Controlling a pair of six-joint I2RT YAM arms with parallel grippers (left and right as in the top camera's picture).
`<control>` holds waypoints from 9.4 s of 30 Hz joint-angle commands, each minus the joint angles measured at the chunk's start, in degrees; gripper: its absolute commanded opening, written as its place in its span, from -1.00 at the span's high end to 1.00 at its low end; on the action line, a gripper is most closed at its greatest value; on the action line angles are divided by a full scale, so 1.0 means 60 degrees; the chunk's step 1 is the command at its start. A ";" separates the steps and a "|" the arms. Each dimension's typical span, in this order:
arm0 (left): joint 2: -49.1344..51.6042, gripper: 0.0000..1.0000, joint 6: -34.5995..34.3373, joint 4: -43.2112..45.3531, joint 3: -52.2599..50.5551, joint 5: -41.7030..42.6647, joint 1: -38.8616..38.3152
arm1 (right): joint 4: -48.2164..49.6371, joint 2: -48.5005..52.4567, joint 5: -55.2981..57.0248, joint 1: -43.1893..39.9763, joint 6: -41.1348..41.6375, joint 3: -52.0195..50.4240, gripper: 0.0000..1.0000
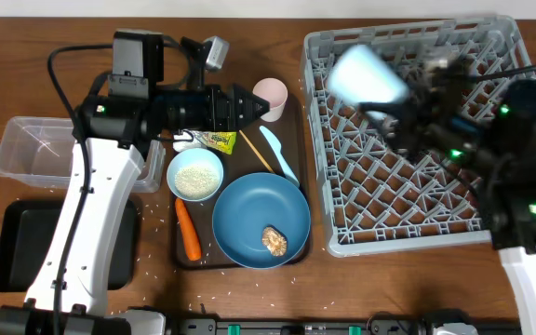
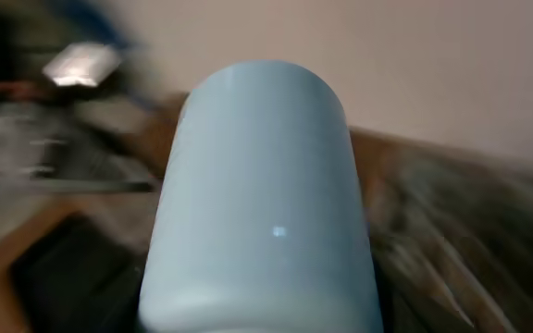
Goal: Sort waste into correct bins and load items into the dishwasher rack
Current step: 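Place the light-blue cup upside down in the rack's right side, then grasp the pink cup with the left gripper and lift it, then pass the pink cup from the left gripper to the right gripper, then place the pink cup upside down in the rack beside the blue cup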
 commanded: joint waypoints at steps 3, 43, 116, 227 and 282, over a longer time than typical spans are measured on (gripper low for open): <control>-0.0175 -0.40 0.0510 -0.0368 0.0124 -0.1625 -0.0011 | -0.1851 -0.0022 0.3694 -0.1319 0.0619 0.0091 0.14; -0.0171 -0.43 0.0510 -0.0437 0.0124 -0.1625 -0.0011 | -0.5588 0.3861 0.4207 -0.4193 0.1818 0.0080 -0.32; -0.0393 0.88 -0.0692 0.1891 0.0124 0.2390 0.0867 | -0.3453 0.1384 -0.5996 -0.1180 -0.3767 0.1126 -0.64; -0.1239 -0.25 -0.1341 0.2095 0.0124 0.2557 0.0339 | 0.1789 0.1424 -0.2896 -0.0831 0.1173 0.1126 -0.15; -0.1151 -0.42 0.0007 -0.1322 0.0124 -0.2109 0.0335 | -0.2670 0.3923 0.5082 -0.2135 0.2044 0.1650 -0.72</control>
